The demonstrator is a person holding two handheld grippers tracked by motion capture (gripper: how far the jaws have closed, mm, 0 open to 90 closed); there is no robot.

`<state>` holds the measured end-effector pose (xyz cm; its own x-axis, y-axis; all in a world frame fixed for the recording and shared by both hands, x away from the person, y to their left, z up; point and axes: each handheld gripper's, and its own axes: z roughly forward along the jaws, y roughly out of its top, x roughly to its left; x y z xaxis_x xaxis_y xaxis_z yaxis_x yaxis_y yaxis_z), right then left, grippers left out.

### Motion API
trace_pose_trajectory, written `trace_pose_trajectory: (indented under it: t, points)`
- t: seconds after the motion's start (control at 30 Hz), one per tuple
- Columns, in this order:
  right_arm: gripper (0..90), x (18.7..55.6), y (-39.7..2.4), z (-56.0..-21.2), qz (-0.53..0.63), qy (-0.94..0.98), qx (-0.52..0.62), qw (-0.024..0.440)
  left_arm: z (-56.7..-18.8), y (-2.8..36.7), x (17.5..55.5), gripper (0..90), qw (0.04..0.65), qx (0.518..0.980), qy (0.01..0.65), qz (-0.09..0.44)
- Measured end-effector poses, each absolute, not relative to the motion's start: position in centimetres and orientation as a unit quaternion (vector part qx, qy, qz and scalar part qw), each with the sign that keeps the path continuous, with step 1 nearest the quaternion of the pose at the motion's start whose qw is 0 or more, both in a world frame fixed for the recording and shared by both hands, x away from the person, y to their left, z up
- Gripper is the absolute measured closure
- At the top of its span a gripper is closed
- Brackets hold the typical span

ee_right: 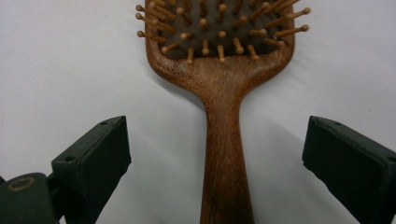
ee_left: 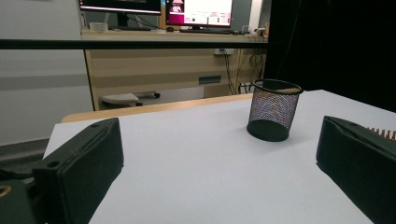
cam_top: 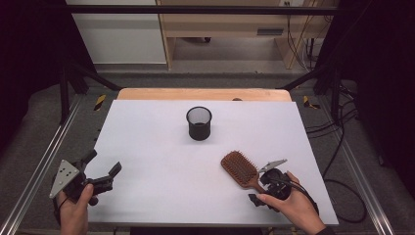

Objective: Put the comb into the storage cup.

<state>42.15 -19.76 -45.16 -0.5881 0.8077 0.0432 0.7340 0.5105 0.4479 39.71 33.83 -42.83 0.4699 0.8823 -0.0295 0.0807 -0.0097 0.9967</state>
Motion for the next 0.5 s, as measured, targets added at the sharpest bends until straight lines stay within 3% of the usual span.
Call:
trace_pose_trajectory:
  t: [0.2,0.5]
  points:
    - [10.4,42.76,-19.19,-45.52,0.205,0.868,0.444,0.087,-42.85,33.79,39.72,1.0,0.589,0.624,0.386,0.339]
    - [37.8,43.17,-18.97,-45.49,0.191,0.874,0.439,0.083,-42.85,33.8,39.76,0.9,0.59,0.623,0.386,0.338]
